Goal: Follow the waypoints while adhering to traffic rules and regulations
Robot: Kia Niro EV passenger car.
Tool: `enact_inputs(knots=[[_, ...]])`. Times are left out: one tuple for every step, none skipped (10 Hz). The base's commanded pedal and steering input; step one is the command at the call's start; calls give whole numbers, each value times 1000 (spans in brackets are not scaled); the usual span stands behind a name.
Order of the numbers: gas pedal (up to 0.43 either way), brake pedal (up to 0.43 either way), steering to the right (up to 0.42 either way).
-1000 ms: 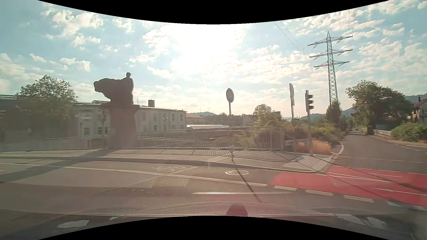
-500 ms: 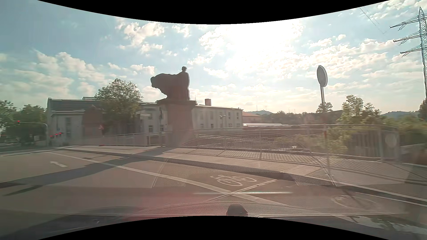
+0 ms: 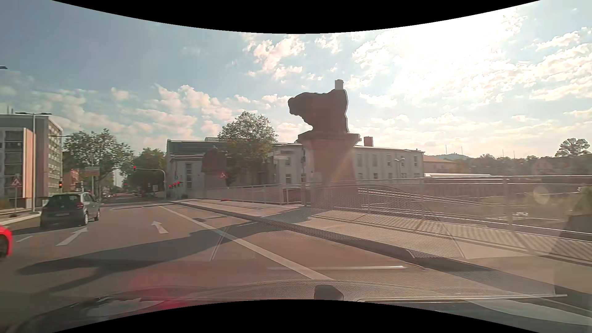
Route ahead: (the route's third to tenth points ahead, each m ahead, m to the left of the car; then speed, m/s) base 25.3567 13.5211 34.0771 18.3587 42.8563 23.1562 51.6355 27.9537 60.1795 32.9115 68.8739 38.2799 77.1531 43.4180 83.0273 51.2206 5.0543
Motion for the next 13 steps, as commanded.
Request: enact_inputs(knots=[[87,0,-430],[87,0,-416],[87,0,-392],[87,0,-361],[87,0,-318],[87,0,-281],[87,0,-259],[87,0,-245],[98,0,-227],[98,0,-206],[98,0,-185],[98,0,-162],[98,0,-138]])
